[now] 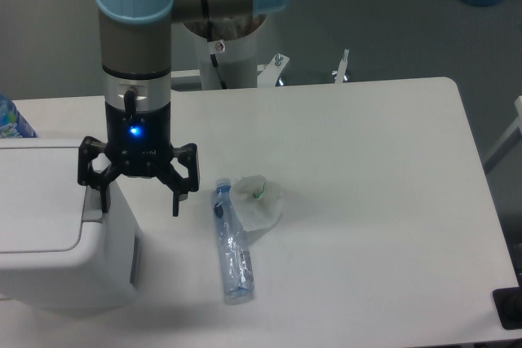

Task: Open the trash can
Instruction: 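Lower the gripper onto the edge of the trash can lid, then push the lid edge with the gripper to swing the lid open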

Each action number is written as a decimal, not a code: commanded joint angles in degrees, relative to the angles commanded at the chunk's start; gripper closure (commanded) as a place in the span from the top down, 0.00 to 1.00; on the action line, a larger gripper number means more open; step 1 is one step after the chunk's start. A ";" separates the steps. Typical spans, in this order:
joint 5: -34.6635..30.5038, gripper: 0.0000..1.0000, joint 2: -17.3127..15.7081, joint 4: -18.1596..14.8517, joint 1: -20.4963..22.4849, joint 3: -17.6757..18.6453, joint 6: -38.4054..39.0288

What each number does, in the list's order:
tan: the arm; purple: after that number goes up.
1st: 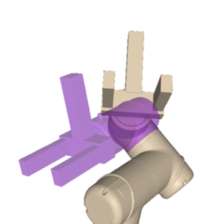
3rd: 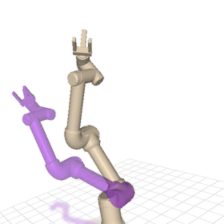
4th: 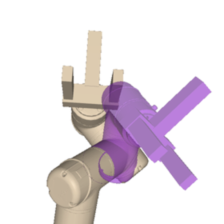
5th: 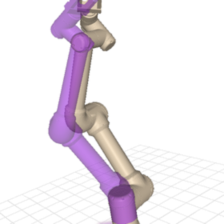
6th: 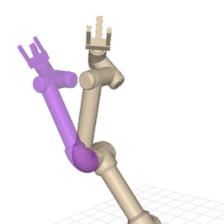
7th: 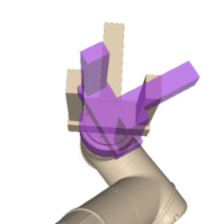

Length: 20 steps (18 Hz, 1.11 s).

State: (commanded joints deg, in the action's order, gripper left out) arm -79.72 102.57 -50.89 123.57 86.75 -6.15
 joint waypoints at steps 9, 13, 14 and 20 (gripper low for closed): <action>0.18 1.00 -0.52 0.00 0.09 -0.88 0.26; 0.26 1.00 -0.79 0.00 -0.09 -0.44 0.62; 0.26 1.00 -0.79 0.00 -0.17 -0.27 0.62; 0.18 1.00 -0.62 0.00 -0.88 0.00 0.62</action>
State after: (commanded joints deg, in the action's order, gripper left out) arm -79.54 101.95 -50.89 122.70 86.75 -5.54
